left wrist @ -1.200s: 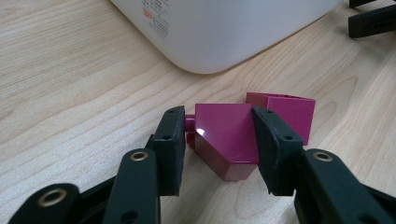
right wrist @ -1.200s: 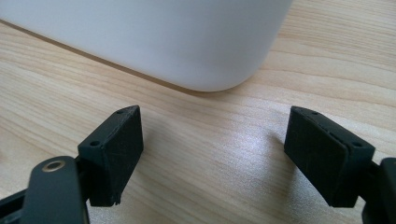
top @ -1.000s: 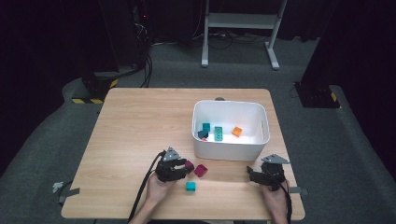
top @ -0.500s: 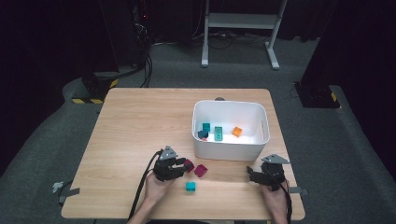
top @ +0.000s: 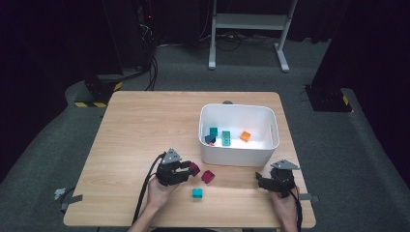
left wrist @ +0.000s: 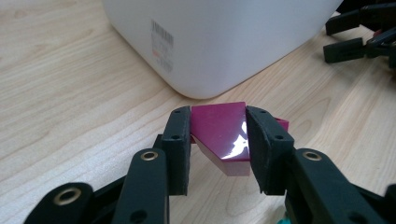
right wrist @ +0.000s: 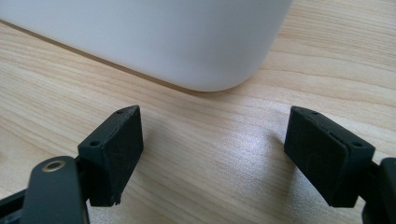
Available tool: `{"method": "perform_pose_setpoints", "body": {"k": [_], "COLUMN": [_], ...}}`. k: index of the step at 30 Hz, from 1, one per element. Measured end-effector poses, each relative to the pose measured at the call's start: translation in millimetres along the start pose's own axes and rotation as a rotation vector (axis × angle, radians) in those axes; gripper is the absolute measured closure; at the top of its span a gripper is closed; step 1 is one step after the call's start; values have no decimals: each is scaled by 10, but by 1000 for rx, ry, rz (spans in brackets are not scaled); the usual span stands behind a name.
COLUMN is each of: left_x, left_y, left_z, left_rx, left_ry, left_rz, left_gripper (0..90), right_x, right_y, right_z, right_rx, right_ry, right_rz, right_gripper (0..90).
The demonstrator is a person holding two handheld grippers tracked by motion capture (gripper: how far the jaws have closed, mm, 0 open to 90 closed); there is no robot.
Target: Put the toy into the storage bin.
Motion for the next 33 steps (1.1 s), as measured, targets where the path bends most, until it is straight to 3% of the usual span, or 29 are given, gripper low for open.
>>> {"method": "perform_pose_setpoints", "body": {"k": [33], "left_x": [409], "left_y": [466], "left_z": [48], "left_rx": [7], "left_ry": [-35], "left_rz": [-53], "left_gripper": [622], "right_x": [0], "right_y": [0], "right_z": [0], "right_rx": [0], "right_ry": [0], "right_rz": [0], "right_gripper": [193]}}
Point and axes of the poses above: each handheld gripper's, and its own axes: x roughly backward along the jaws, y roughly out of its top, z roughly to its left, the point moved 2 cm from there along -x, roughly forward along the jaws, and after that the axes turned 9 degrees about -y, right-handed, at the moved point
